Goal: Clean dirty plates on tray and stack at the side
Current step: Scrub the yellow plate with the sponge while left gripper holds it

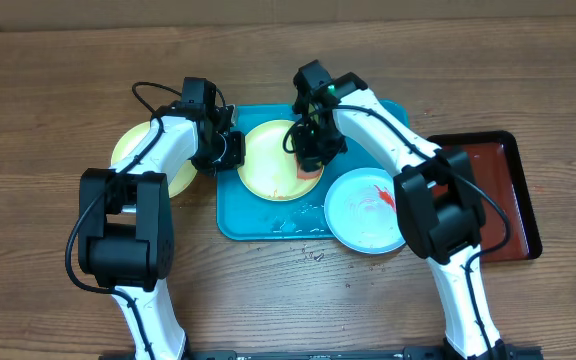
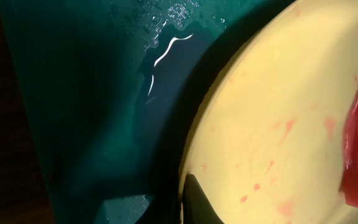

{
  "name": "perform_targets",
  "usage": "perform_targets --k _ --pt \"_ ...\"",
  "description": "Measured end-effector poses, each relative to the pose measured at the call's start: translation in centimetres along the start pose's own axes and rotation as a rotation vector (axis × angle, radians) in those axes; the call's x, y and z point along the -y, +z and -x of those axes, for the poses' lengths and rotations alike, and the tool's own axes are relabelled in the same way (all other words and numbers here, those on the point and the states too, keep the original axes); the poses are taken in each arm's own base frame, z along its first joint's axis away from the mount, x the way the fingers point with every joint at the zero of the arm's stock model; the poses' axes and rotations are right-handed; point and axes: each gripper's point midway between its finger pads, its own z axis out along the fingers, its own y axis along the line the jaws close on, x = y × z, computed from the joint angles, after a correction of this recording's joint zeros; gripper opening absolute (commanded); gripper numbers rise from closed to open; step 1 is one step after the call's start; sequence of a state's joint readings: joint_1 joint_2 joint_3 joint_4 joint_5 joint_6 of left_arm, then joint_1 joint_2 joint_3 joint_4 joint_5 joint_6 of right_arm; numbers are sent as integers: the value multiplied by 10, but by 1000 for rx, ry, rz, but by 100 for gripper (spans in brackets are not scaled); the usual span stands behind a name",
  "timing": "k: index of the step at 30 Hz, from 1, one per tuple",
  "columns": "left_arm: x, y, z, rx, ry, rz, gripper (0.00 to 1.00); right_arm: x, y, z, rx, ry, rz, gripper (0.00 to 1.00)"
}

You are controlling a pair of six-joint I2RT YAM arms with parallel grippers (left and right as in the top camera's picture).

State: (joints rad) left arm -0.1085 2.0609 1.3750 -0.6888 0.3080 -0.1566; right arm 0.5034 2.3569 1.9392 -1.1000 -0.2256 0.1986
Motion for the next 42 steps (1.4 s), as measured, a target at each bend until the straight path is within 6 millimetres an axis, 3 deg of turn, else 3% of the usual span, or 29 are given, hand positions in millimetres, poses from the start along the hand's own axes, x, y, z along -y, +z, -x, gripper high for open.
perform_targets --k 7,12,17,20,26,30,34,39,42 --pt "0 0 0 -1 3 -1 4 -6 2 2 3 22 35 4" --pt "1 0 0 -2 3 -4 4 -27 6 7 13 8 140 4" --pt "1 0 -1 -6 4 -4 4 -44 11 -10 -47 -11 161 4" --pt "1 0 -2 -9 8 -7 4 -44 12 -24 -96 -9 134 4" --pt "3 0 -4 -17 8 -17 4 -14 7 -37 -150 14 7 4" --pt "5 0 -4 -19 9 -26 4 4 4 -27 -117 26 -41 4" --pt "5 0 -4 -18 13 -24 4 9 4 -3 -26 5 -40 4" --pt "4 0 -4 -16 15 -22 4 -5 2 33 118 -38 39 4" --pt "4 0 -4 -15 16 -22 4 -18 4 44 160 -62 89 4"
